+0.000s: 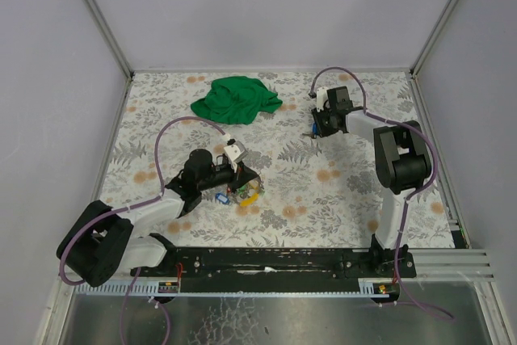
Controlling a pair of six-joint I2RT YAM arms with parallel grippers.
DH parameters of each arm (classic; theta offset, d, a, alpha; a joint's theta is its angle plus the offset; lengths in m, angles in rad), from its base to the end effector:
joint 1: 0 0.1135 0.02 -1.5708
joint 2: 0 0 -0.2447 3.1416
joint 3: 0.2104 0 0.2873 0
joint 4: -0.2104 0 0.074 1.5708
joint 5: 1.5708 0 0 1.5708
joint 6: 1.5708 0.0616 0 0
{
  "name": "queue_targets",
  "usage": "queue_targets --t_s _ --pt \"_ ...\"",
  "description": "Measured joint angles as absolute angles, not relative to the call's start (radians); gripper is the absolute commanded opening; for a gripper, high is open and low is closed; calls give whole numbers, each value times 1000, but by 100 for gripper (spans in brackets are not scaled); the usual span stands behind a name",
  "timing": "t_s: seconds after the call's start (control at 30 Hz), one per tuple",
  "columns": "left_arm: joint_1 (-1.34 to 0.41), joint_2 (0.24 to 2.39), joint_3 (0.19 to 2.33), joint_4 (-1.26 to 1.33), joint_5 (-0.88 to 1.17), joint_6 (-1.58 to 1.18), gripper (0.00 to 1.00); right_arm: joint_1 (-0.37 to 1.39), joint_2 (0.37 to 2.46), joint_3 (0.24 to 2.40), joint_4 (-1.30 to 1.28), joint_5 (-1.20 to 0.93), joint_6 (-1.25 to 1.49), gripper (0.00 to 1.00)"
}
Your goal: Put the keys on the keyring
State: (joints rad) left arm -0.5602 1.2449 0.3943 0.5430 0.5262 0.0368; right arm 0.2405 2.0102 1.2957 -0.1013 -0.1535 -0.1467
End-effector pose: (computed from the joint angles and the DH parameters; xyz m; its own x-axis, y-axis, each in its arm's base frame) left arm 0.2321 -0.1821 0.1352 -0.2245 0.1784 -0.9580 0.8738 0.4719 -0.1169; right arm 0.4524 0.1206 0.0980 -0.6504 -0.3082 -0.6942 -0.4369 0.8995 0.0100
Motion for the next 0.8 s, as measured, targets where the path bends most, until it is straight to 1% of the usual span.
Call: queue_targets --t_s 0.13,0.33,0.5,0.67,0.8 --pt "-560 1245 394 543 527 36 0 242 2007 1292 -134 -168 -122 18" --pt "-560 1242 394 543 527 30 0 288 1928 1192 -154 -164 -69 18" --pt "-560 1232 394 544 534 22 0 392 1829 1084 -203 -133 2 19" --pt "-560 1217 394 543 538 15 0 515 1700 979 -275 -111 78 24" --pt "-560 1196 394 544 538 12 0 594 1572 956 -325 -88 80 28"
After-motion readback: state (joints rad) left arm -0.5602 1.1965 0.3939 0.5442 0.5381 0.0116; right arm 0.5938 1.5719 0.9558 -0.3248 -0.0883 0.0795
